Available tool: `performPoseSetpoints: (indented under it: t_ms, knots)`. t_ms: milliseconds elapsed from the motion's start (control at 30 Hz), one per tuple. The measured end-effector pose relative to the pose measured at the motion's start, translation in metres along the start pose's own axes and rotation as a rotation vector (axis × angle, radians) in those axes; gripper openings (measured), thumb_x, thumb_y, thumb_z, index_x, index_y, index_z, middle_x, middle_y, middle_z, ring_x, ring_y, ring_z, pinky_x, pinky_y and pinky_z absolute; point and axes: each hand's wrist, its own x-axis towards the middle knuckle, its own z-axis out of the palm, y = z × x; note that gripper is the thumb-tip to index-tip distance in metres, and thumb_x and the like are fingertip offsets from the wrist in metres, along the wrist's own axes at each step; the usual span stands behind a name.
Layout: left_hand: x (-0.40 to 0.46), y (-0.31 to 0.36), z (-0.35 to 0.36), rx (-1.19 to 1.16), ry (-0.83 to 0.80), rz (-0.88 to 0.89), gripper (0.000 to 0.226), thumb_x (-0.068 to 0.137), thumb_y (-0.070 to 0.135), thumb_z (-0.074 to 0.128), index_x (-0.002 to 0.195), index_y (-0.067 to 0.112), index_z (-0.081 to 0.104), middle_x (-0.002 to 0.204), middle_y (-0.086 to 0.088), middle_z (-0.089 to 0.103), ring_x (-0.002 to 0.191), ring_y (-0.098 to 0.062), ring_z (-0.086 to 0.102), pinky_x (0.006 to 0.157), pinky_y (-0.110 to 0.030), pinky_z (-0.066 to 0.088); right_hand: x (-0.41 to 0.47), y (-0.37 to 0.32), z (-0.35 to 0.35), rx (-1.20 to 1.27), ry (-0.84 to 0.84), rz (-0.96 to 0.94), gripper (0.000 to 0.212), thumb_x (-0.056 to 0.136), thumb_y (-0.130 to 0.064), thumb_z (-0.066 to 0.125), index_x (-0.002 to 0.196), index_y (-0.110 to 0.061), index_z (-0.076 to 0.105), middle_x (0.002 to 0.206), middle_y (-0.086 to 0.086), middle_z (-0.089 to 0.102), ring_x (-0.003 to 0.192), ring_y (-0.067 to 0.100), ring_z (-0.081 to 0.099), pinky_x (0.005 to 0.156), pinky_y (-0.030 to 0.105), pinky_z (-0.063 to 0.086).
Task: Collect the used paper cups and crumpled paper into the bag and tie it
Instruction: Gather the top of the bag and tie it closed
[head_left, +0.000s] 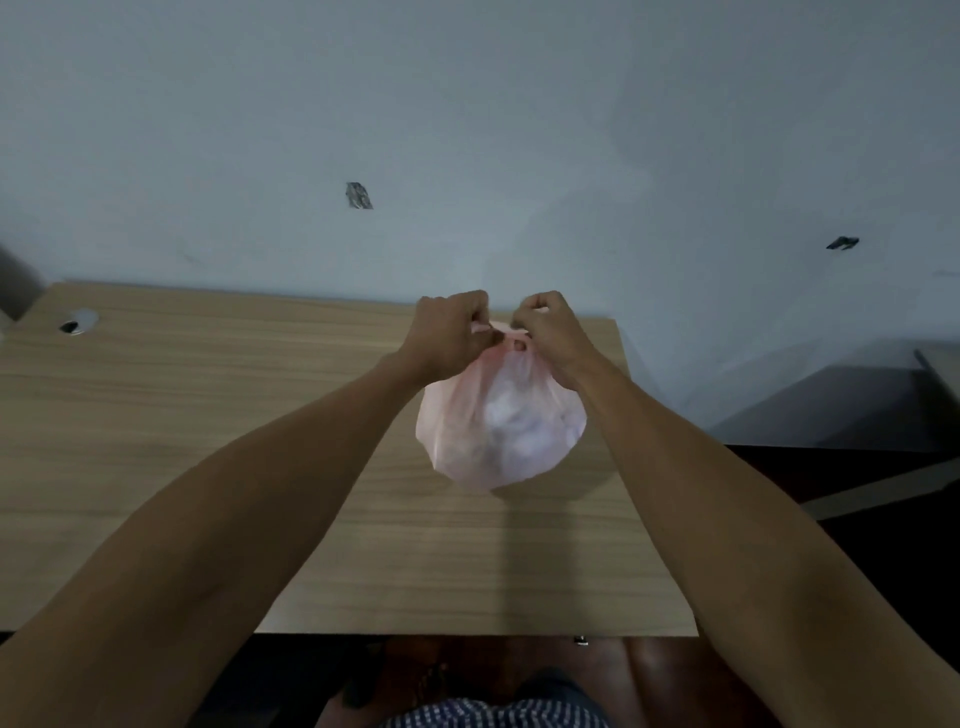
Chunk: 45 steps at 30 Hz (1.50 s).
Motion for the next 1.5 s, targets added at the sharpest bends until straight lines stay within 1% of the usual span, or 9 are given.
performPoseSetpoints:
  t_ms: [167,300,433,533,767,1133,1267,1367,1500]
  knots:
    - [-0.002,-0.007,-0.005,-0.513,-0.1,-0.302,0.03,0.086,0.026,0.077,0.078,0.016,0.051,0.081,-0.001,0.059,0.074,-0.014,0.055,0.069,-0.031,0.042,0.002,0.014,-0.003,-0.917,-0.181,-0.378,0.068,0.084,-0.022,0.07,0.142,-0.03,0.034,0.132,0.007,0.036,0.118,0.029,0.049,0.098,0.038,0.04]
    - [-0.003,-0.009,-0.006,-0.734,-0.152,-0.339,0.027,0.087,0.029,0.074,0.08,0.012,0.054,0.082,-0.003,0.057,0.08,-0.018,0.057,0.074,-0.036,0.046,-0.002,0.03,0.004,-1.063,-0.003,-0.633,0.08,0.079,-0.022,0.079,0.145,-0.025,0.034,0.14,0.009,0.037,0.119,0.033,0.053,0.098,0.045,0.045]
    - [-0.003,-0.015,-0.008,-0.684,-0.164,-0.299,0.04,0.096,0.023,0.068,0.056,0.018,0.063,0.058,0.007,0.057,0.059,-0.011,0.051,0.061,-0.027,0.039,-0.005,0.039,-0.001,-1.13,0.237,-1.048,0.047,0.092,-0.052,0.063,0.12,-0.014,0.062,0.115,0.004,0.062,0.101,0.024,0.061,0.086,0.042,0.043]
    - [-0.007,-0.018,-0.003,-0.691,-0.161,-0.303,0.042,0.096,0.023,0.069,0.055,0.013,0.062,0.059,0.01,0.054,0.06,-0.007,0.05,0.064,-0.026,0.039,-0.002,0.042,-0.006,-1.222,0.315,-1.229,0.028,0.1,-0.041,0.06,0.092,-0.015,0.066,0.082,0.002,0.062,0.071,0.025,0.059,0.07,0.04,0.038]
    - [-0.013,-0.029,0.001,-0.548,-0.055,-0.452,0.042,0.089,0.031,0.079,0.064,0.013,0.05,0.066,-0.005,0.037,0.058,-0.018,0.033,0.047,-0.026,0.025,-0.005,0.039,-0.006,-1.282,0.073,-0.702,0.037,0.11,-0.038,0.035,0.098,-0.015,0.061,0.094,0.003,0.067,0.09,0.029,0.063,0.081,0.042,0.028]
    - [-0.031,-0.076,-0.019,-0.198,-0.051,-0.599,0.062,0.08,0.05,0.082,0.047,0.017,0.041,0.044,0.007,0.037,0.048,-0.016,0.036,0.058,-0.031,0.026,-0.007,0.063,-0.037,-1.248,-0.065,-0.499,0.029,0.109,-0.034,0.037,0.083,-0.026,0.046,0.101,0.003,0.07,0.097,0.028,0.061,0.088,0.044,0.031]
    - [-0.036,-0.085,-0.016,-0.131,-0.071,-0.605,0.069,0.072,0.06,0.081,0.043,0.015,0.038,0.041,-0.005,0.044,0.053,-0.038,0.046,0.068,-0.04,0.03,-0.004,0.067,-0.034,-1.21,-0.118,-0.389,0.034,0.109,-0.037,0.037,0.078,-0.026,0.046,0.089,-0.006,0.061,0.085,0.021,0.052,0.087,0.043,0.034]
    - [-0.039,-0.079,-0.012,-0.04,-0.084,-0.522,0.06,0.086,0.056,0.072,0.05,0.016,0.046,0.066,-0.02,0.059,0.074,-0.037,0.062,0.062,-0.037,0.038,-0.002,0.069,-0.032,-0.931,-0.149,-0.237,0.043,0.103,-0.028,0.049,0.062,-0.021,0.038,0.066,-0.004,0.047,0.065,0.02,0.043,0.066,0.037,0.036]
    - [-0.039,-0.062,-0.008,-0.275,-0.084,-0.455,0.049,0.091,0.041,0.074,0.058,0.009,0.055,0.062,-0.007,0.067,0.053,-0.013,0.059,0.052,-0.025,0.041,-0.005,0.051,-0.024,-0.345,-0.102,-0.028,0.025,0.088,-0.012,0.059,0.073,0.008,0.064,0.07,0.01,0.053,0.065,0.018,0.044,0.061,0.032,0.036]
